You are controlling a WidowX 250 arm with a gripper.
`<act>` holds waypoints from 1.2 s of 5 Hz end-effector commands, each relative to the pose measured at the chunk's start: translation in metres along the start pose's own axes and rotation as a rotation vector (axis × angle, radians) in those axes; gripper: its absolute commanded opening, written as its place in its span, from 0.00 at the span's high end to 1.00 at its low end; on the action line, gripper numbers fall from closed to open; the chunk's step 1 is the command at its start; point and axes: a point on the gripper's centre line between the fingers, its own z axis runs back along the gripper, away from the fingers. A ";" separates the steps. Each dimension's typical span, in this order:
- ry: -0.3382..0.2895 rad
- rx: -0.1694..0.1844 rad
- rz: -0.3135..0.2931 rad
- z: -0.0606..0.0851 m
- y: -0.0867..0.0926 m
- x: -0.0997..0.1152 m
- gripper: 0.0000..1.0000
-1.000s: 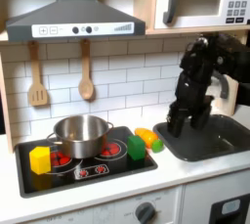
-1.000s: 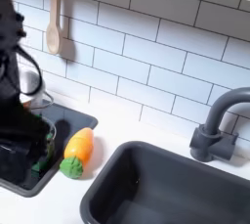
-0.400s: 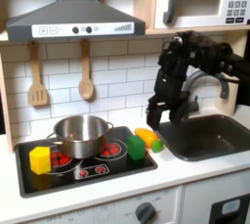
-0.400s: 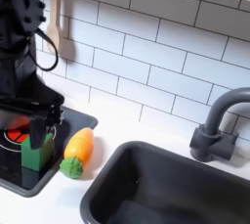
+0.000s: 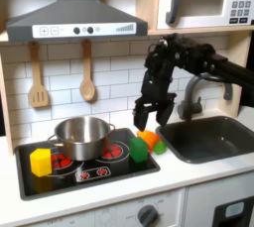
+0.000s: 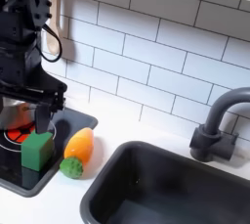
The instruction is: Reach green block
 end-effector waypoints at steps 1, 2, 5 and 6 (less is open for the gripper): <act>0.032 -0.001 -0.025 -0.019 0.001 0.010 0.00; 0.054 0.004 -0.052 -0.030 -0.005 0.012 0.00; 0.113 0.004 -0.041 -0.054 -0.004 0.015 0.00; 0.117 0.008 -0.043 -0.058 -0.005 0.015 0.00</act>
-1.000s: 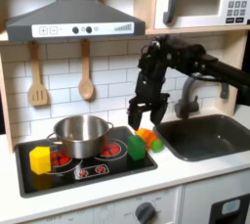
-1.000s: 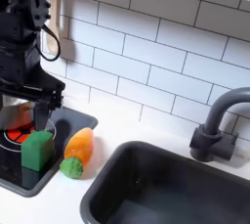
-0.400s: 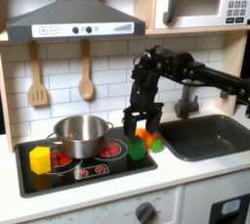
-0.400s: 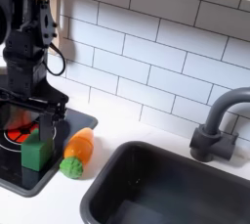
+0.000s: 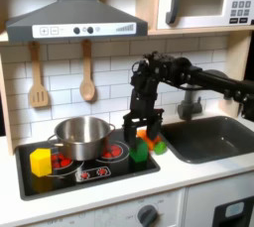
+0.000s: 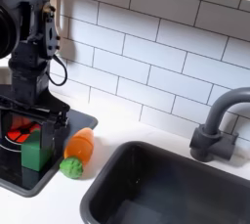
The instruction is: Reach green block
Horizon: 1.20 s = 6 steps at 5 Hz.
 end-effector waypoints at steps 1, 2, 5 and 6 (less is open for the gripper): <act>0.016 0.004 -0.007 -0.012 -0.003 0.003 0.00; 0.020 0.001 -0.023 -0.018 -0.010 0.005 0.00; 0.051 0.013 -0.033 -0.036 -0.010 0.008 0.00; 0.057 0.014 -0.042 -0.040 -0.009 0.009 0.00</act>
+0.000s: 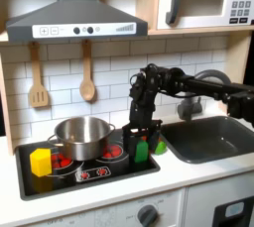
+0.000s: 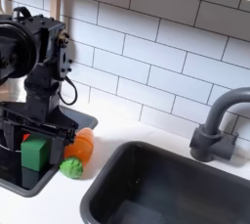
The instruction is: Reach green block
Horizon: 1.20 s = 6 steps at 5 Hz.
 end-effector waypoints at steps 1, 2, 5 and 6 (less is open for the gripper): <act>0.011 -0.001 -0.011 -0.009 0.002 0.001 0.00; 0.019 -0.004 -0.025 -0.013 0.001 0.000 0.00; 0.024 -0.003 -0.037 -0.017 0.003 0.002 0.00; 0.024 -0.008 -0.036 -0.017 0.003 0.003 0.00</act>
